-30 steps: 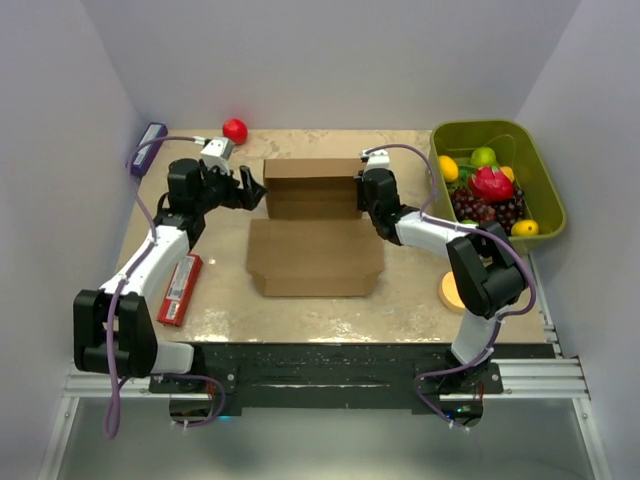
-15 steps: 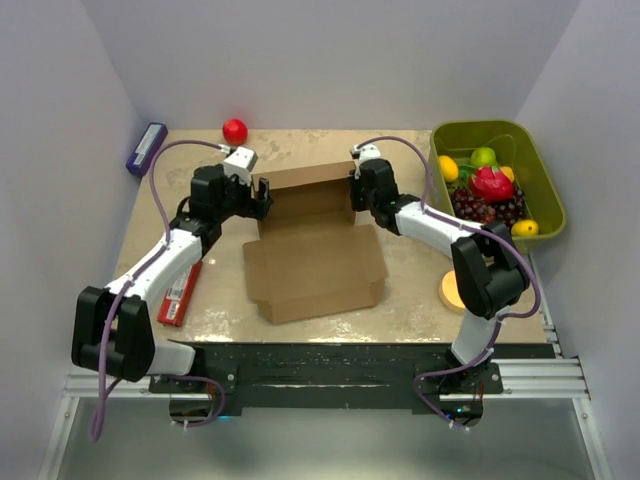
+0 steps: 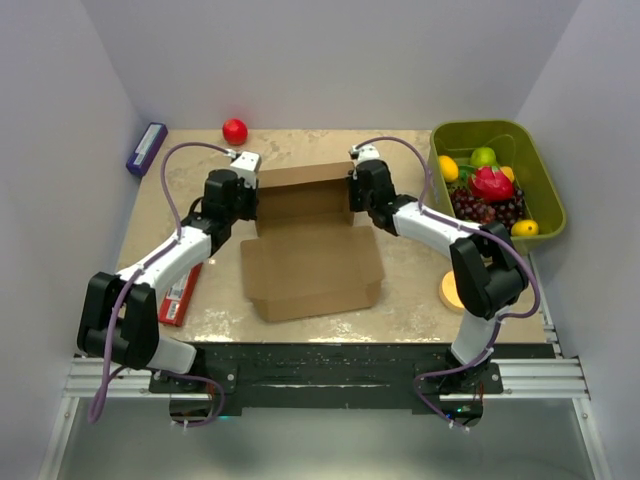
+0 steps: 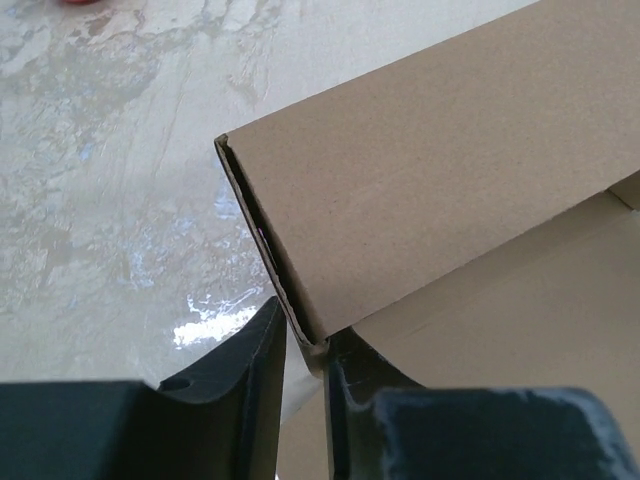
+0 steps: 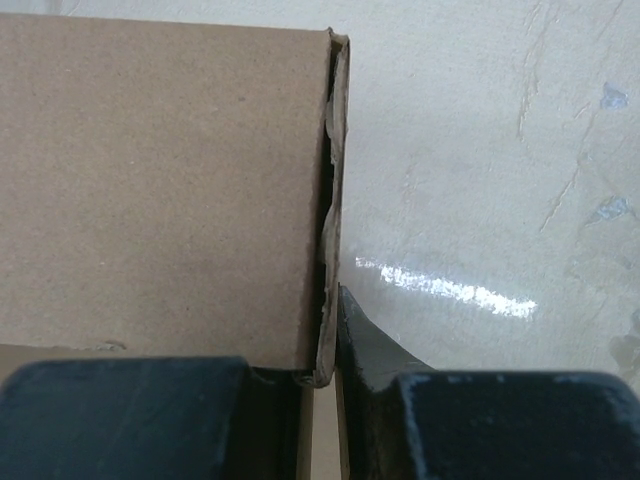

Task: Fold the paper box

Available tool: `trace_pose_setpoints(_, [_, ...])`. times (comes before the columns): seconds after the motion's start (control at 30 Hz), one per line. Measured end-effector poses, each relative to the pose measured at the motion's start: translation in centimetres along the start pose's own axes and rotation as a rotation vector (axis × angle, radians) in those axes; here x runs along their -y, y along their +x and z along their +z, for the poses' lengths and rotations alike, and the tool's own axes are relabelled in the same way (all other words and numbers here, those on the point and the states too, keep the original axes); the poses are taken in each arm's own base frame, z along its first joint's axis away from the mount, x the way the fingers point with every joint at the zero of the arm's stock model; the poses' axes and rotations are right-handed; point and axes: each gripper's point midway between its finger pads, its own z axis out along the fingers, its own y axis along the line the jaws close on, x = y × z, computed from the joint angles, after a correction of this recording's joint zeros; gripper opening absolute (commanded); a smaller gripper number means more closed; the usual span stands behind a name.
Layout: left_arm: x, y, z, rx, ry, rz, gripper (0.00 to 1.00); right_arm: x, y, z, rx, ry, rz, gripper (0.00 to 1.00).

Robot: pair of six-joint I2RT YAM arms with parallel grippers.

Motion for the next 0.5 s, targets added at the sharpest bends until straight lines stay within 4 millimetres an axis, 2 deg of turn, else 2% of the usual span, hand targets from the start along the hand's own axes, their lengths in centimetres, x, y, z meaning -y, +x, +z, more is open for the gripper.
trace_pose_setpoints(0.27, [-0.27,0.07,0.03,0.002,-0.044,0.002,0.05,0.14,0.18,-0.28,0.013,0.089,0.03,0.0])
trace_pose_setpoints(0.5, [-0.25,0.29,0.07,0.003,-0.052,0.002,0.03,0.39,-0.08,0.13,0.026,0.211,0.064,0.0])
